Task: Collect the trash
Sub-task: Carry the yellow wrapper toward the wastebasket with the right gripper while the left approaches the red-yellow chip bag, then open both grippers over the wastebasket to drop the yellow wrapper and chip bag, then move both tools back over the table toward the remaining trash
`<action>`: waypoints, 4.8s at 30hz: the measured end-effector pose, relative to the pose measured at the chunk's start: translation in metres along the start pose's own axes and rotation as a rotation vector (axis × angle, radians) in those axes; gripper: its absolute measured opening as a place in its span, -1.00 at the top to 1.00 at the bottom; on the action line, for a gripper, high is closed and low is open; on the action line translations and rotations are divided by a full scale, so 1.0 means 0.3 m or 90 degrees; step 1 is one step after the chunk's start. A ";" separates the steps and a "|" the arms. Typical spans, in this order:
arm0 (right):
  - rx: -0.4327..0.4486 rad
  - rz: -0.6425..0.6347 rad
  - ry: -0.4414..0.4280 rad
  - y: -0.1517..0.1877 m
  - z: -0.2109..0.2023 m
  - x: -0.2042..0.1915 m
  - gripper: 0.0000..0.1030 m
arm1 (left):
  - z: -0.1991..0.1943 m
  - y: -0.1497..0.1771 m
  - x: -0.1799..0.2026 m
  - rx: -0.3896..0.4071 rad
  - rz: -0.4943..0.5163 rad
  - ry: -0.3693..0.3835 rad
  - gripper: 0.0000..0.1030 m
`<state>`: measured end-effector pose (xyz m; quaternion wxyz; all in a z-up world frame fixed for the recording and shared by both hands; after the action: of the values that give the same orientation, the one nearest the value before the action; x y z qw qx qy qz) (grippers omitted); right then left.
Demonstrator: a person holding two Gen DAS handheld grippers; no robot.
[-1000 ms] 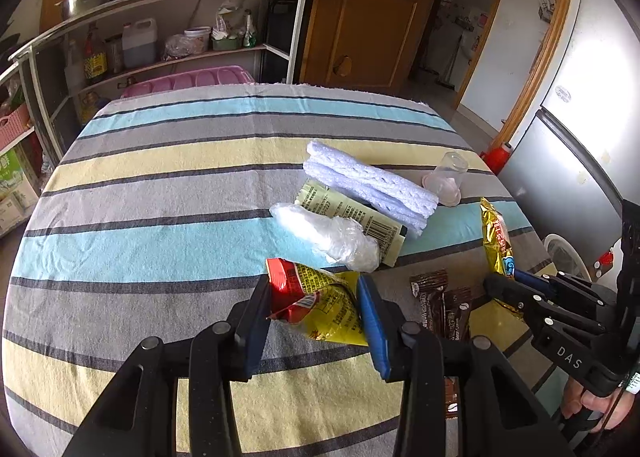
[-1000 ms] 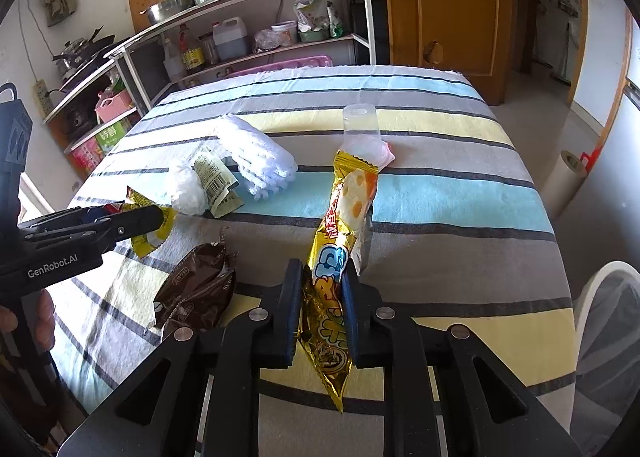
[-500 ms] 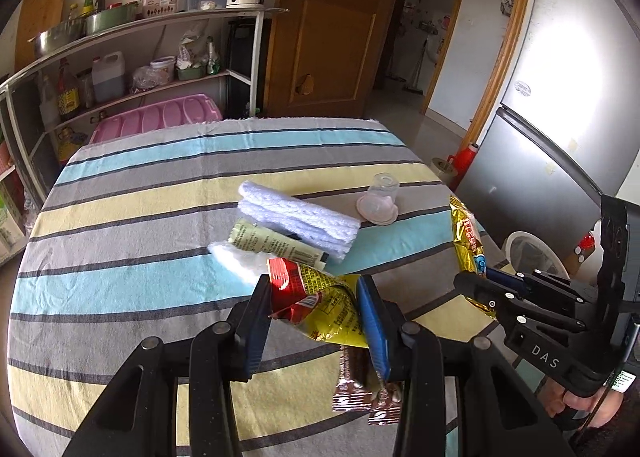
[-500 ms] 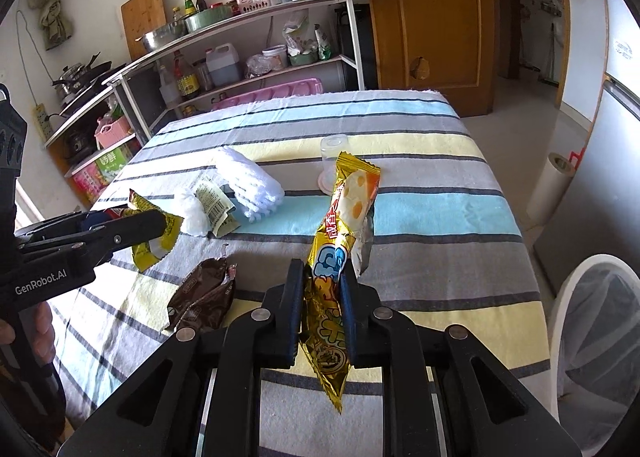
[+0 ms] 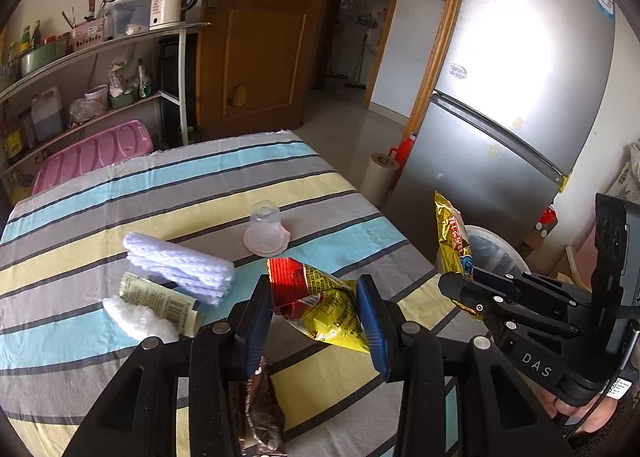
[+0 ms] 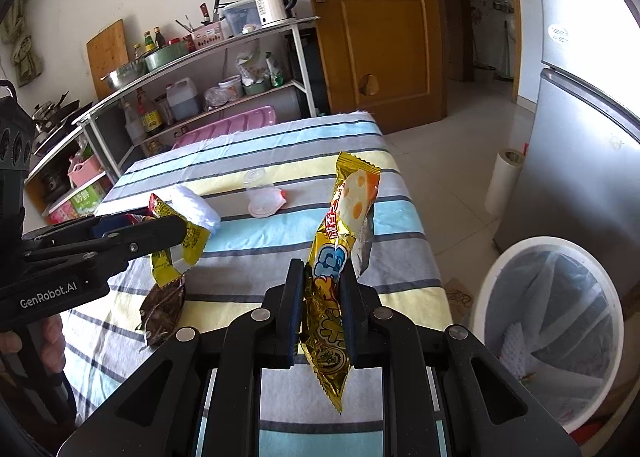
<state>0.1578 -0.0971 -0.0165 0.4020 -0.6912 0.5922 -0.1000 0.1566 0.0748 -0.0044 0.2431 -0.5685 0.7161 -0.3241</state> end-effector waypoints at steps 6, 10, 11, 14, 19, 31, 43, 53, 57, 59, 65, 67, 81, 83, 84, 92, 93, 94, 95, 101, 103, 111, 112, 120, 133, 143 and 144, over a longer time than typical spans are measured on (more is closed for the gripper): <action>0.027 0.034 0.043 -0.022 -0.086 0.106 0.65 | 0.054 -0.069 0.115 0.006 0.028 0.057 0.18; 0.040 0.060 0.080 -0.027 -0.145 0.198 0.65 | 0.088 -0.114 0.209 0.011 0.060 0.090 0.18; 0.043 0.067 0.089 -0.027 -0.158 0.221 0.65 | 0.098 -0.124 0.234 0.011 0.067 0.100 0.18; 0.046 0.084 0.113 -0.026 -0.186 0.286 0.65 | 0.140 -0.145 0.299 0.004 0.087 0.119 0.18; 0.052 0.104 0.128 -0.018 -0.216 0.347 0.65 | 0.151 -0.121 0.299 -0.010 0.092 0.111 0.18; 0.035 0.102 0.093 0.003 -0.154 0.318 0.65 | 0.208 0.012 0.133 -0.095 0.035 -0.007 -0.10; 0.003 0.067 0.056 0.011 -0.058 0.225 0.65 | 0.287 0.057 0.093 -0.138 0.006 -0.020 -0.21; -0.006 0.057 0.051 0.018 -0.035 0.209 0.65 | 0.297 0.068 0.103 -0.138 0.010 -0.032 0.03; -0.006 0.060 0.049 0.019 -0.035 0.215 0.65 | 0.295 0.065 0.102 -0.133 0.007 -0.024 0.10; -0.005 0.061 0.048 0.022 -0.038 0.217 0.65 | 0.288 0.062 0.101 -0.128 0.002 -0.019 0.13; 0.003 0.071 0.054 0.025 -0.058 0.239 0.65 | 0.255 0.022 0.141 -0.104 0.028 -0.011 0.14; 0.010 0.076 0.058 0.022 -0.072 0.254 0.65 | 0.246 0.002 0.169 -0.094 0.041 -0.004 0.14; 0.047 0.127 0.129 -0.004 -0.209 0.455 0.65 | 0.303 -0.155 0.494 -0.052 0.147 0.114 0.13; 0.040 0.136 0.145 -0.003 -0.215 0.493 0.65 | 0.329 -0.163 0.548 -0.059 0.161 0.127 0.13; 0.039 0.140 0.154 -0.001 -0.219 0.512 0.65 | 0.338 -0.163 0.577 -0.059 0.172 0.132 0.13; 0.007 0.176 0.215 0.033 -0.206 0.644 0.65 | 0.413 -0.143 0.700 -0.075 0.202 0.154 0.12; 0.002 0.177 0.219 0.038 -0.198 0.655 0.65 | 0.424 -0.140 0.704 -0.080 0.200 0.156 0.12; -0.001 0.180 0.226 0.042 -0.190 0.664 0.65 | 0.433 -0.136 0.703 -0.084 0.198 0.154 0.12; -0.004 0.184 0.235 0.045 -0.187 0.677 0.65 | 0.439 -0.131 0.701 -0.090 0.197 0.152 0.11; -0.024 0.191 0.254 0.061 -0.153 0.710 0.41 | 0.459 -0.126 0.684 -0.101 0.186 0.151 0.08; -0.023 0.189 0.254 0.059 -0.152 0.703 0.13 | 0.453 -0.124 0.672 -0.098 0.183 0.147 0.06; 0.006 0.184 0.253 0.057 -0.183 0.665 -0.01 | 0.380 -0.133 0.616 -0.073 0.164 0.138 -0.05; 0.010 0.182 0.251 0.054 -0.188 0.654 -0.01 | 0.367 -0.134 0.605 -0.069 0.159 0.137 -0.05; 0.042 0.163 0.223 0.029 -0.218 0.552 -0.01 | 0.235 -0.132 0.497 -0.029 0.132 0.101 -0.05; 0.053 0.104 0.134 0.023 -0.170 0.299 -0.01 | 0.000 -0.008 0.174 0.000 0.056 -0.024 -0.05; -0.004 0.033 0.037 0.085 -0.027 0.020 -0.01 | -0.174 0.164 -0.174 -0.002 -0.075 -0.132 -0.11; -0.013 0.030 0.025 0.092 -0.011 -0.006 -0.01 | -0.188 0.180 -0.202 -0.002 -0.087 -0.139 -0.11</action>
<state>0.1350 -0.0964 -0.0324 0.3852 -0.6790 0.6172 -0.0982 0.0951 0.1522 -0.0078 0.2961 -0.6480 0.6455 -0.2751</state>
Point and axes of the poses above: each gripper's, at about its wrist camera, not at the fingertips, and z roughly the way its jaws point, x to its right, y to its underside, the point moved 2 cm from there along z, roughly the way its jaws point, and after that the axes turned 13 degrees about z, right-handed, at the moved point
